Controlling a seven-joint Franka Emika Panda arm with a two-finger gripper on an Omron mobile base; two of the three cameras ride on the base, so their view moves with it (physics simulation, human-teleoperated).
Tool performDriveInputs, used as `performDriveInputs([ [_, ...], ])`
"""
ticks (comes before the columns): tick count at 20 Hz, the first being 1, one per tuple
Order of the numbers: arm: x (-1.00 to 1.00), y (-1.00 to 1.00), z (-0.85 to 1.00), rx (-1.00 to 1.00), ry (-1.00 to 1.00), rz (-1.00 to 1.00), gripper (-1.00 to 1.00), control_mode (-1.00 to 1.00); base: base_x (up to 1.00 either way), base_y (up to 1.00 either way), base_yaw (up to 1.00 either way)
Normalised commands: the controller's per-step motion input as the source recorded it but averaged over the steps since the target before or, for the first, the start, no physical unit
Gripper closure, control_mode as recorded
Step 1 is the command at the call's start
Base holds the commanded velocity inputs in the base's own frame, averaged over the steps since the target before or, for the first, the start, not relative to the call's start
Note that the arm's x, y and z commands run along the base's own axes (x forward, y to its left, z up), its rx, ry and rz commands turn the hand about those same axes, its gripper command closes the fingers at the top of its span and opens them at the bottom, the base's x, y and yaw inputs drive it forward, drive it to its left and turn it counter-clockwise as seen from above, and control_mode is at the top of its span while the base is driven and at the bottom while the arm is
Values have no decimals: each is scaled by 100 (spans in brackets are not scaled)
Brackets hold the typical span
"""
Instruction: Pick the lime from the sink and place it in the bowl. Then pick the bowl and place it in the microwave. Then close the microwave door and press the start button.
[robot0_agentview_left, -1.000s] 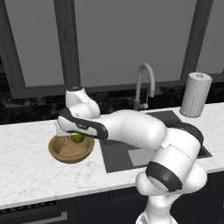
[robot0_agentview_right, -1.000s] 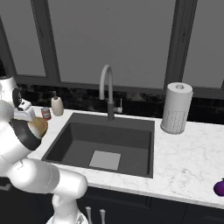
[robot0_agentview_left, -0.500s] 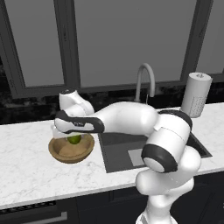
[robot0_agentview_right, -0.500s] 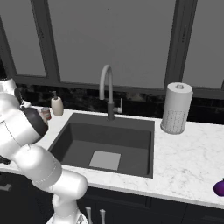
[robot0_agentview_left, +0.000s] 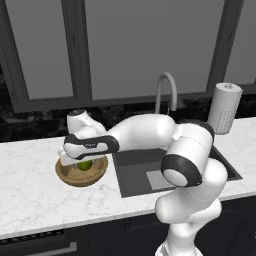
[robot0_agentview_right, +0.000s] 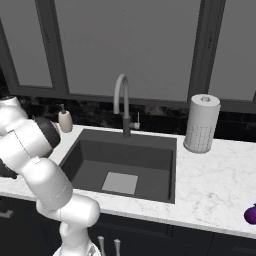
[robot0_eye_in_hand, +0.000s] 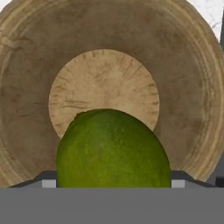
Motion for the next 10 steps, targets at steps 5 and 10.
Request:
performDriveInputs([
  [5,7,13,-28,-3,1,3,100,-100,0,0,0],
  [10,9,21,-31,-5,3,3,100,-100,0,0,0],
])
